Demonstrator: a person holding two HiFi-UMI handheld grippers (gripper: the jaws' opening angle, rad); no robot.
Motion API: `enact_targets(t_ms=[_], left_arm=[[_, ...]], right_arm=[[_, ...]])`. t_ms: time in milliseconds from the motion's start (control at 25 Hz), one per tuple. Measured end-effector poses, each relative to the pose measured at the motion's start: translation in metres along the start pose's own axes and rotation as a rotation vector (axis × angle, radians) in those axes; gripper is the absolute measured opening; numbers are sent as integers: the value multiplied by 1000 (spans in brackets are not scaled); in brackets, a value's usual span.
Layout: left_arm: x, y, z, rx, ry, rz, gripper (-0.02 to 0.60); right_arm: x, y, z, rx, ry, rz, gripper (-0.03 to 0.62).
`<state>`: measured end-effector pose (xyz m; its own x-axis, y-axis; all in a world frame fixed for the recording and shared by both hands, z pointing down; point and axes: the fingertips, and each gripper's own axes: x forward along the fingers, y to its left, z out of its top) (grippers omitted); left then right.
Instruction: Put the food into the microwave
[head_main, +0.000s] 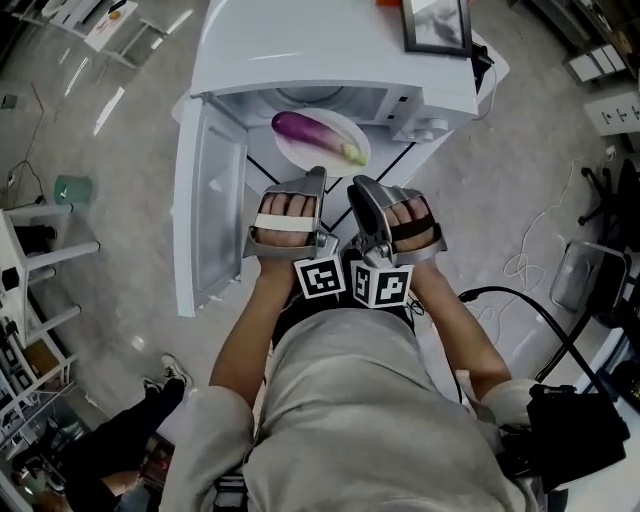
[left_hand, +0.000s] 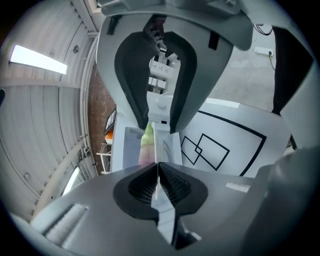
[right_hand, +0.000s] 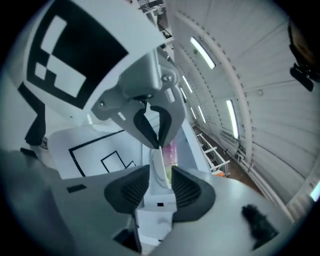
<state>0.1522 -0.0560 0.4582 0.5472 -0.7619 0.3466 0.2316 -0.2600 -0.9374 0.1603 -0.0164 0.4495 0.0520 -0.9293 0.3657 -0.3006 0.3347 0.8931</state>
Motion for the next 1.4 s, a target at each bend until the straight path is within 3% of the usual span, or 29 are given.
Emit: enact_targets(t_ms=[320, 360, 400, 760, 920, 1040, 1240, 1400], left_arm=[[2, 4, -10, 3, 43, 12, 25], [2, 4, -11, 4, 47, 13, 25], [2, 3, -13, 5, 51, 13, 25], [7, -4, -17, 10, 81, 57, 28], [-2, -3, -32, -35, 156, 78, 23], [-8, -12, -48, -171, 212, 57, 9], [-9, -40, -60, -563, 223, -66, 8], [-9, -50, -64, -727, 218, -87, 8]], right_arm=[[39, 0, 17, -186, -44, 2, 129], [41, 1, 18, -200, -48, 1, 120], [43, 3, 19, -210, -54, 1, 64], [52, 7, 18, -238, -87, 11, 41], [59, 9, 1, -205, -43, 29, 41], [63, 5, -11, -178, -23, 25, 42], [75, 1, -11, -135, -22, 16, 43], [86, 1, -5, -103, -19, 37, 43]])
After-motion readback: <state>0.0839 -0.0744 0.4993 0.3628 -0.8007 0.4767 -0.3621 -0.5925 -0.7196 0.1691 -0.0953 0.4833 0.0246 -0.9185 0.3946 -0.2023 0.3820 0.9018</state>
